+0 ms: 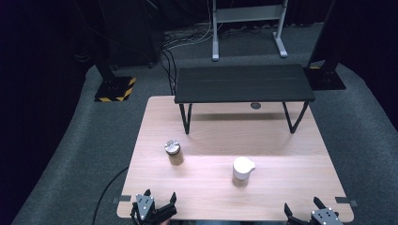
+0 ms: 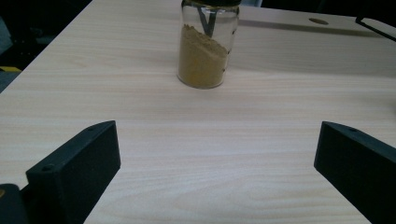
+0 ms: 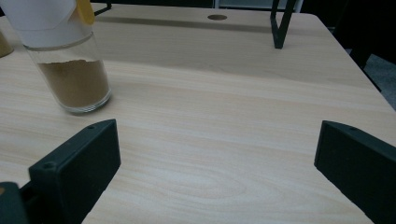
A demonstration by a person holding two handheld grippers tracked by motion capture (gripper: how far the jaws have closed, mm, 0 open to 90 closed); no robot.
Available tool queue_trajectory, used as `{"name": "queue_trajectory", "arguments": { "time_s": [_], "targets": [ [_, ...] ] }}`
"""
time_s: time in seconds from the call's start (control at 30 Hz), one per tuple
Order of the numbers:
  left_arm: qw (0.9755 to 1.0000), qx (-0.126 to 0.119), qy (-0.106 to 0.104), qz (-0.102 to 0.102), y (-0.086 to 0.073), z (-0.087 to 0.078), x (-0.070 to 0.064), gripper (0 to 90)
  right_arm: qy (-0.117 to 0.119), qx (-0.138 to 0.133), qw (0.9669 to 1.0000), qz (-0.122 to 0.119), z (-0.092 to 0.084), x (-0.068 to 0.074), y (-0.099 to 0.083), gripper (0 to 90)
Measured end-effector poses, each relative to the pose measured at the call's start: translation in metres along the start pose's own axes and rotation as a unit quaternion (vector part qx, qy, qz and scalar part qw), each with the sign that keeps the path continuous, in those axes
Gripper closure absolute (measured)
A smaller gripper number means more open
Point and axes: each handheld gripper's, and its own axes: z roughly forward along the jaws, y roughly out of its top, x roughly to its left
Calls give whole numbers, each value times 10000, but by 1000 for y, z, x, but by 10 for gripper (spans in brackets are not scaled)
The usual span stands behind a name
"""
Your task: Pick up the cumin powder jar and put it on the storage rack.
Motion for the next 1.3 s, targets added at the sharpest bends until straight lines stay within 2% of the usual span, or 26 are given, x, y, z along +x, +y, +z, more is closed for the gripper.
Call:
{"name": "queue_trajectory", "arguments": {
  "time_s": [0.1, 0.33, 0.4, 0.57, 0.67, 0.8, 1.0, 1.17, 1.3],
  "targets": [
    [9999, 19, -45, 141, 6, 4, -2, 1, -3, -53, 10000, -4, -2, -2, 1, 0],
    [9997, 11, -4, 255, 17, 13, 0, 1, -9, -153, 9999, 5, -1, -4, -4, 0],
    [9993, 28, 1, 363, 24, 19, -1, 1, 15, -151, 9999, 52, 2, -5, -4, 0],
    [9992, 99, -15, 389, 32, 32, -2, 0, 41, -189, 9998, -7, 2, -5, -3, 0],
    [9991, 93, 4, 415, 33, 39, -4, 0, 35, -204, 9998, 42, 1, -6, -3, 0],
    [9989, 23, 60, 455, 36, 44, -7, 0, 56, -124, 9999, -61, 4, -6, -1, 0],
    [9987, 29, 85, 508, 44, 58, -8, 1, 62, -49, 9999, -67, 7, -6, 2, 0],
    [9994, 32, -84, 332, 42, 75, -4, 0, 61, -74, 9999, -80, 5, -7, 4, 0],
    [9993, 93, -97, 347, 44, 82, -5, 0, 65, -98, 9999, -41, 3, -9, 3, 0]
  ]
}}
